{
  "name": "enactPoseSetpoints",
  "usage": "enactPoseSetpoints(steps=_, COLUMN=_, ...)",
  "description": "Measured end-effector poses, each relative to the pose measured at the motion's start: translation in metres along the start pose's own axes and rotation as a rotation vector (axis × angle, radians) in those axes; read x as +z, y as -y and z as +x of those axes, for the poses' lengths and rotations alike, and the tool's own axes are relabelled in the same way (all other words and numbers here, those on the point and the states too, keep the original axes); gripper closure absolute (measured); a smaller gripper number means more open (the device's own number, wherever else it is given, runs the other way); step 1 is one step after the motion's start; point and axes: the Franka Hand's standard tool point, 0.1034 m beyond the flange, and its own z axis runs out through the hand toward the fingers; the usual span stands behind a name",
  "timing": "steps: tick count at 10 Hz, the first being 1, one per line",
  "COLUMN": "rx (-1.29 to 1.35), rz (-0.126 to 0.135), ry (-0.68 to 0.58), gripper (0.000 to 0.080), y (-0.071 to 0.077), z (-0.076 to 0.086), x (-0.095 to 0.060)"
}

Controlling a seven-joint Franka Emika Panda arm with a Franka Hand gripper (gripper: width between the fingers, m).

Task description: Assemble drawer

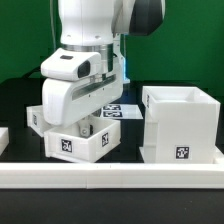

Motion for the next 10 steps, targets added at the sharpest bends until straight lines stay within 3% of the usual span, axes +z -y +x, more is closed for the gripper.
enactPoseSetpoints(steps=1, rx=-0.069, rz=-0.001, ry=0.003, gripper=0.0757, y=0.0, z=-0.001, x=0.001)
enactPoseSetpoints(steps=2, rx=-0.171, rz=-0.027, ry=0.005, gripper=0.0757, y=-0.002, z=0.002, x=0.002)
enactPoseSetpoints(steps=5, rx=-0.455, rz=-0.046, ry=0.047, gripper=0.0757, y=-0.004, z=0.01, x=0.0)
enactPoseSetpoints(steps=10, rx=-0.531, rz=-0.046, ry=0.064, gripper=0.0757, y=-0.004, z=0.01, x=0.002)
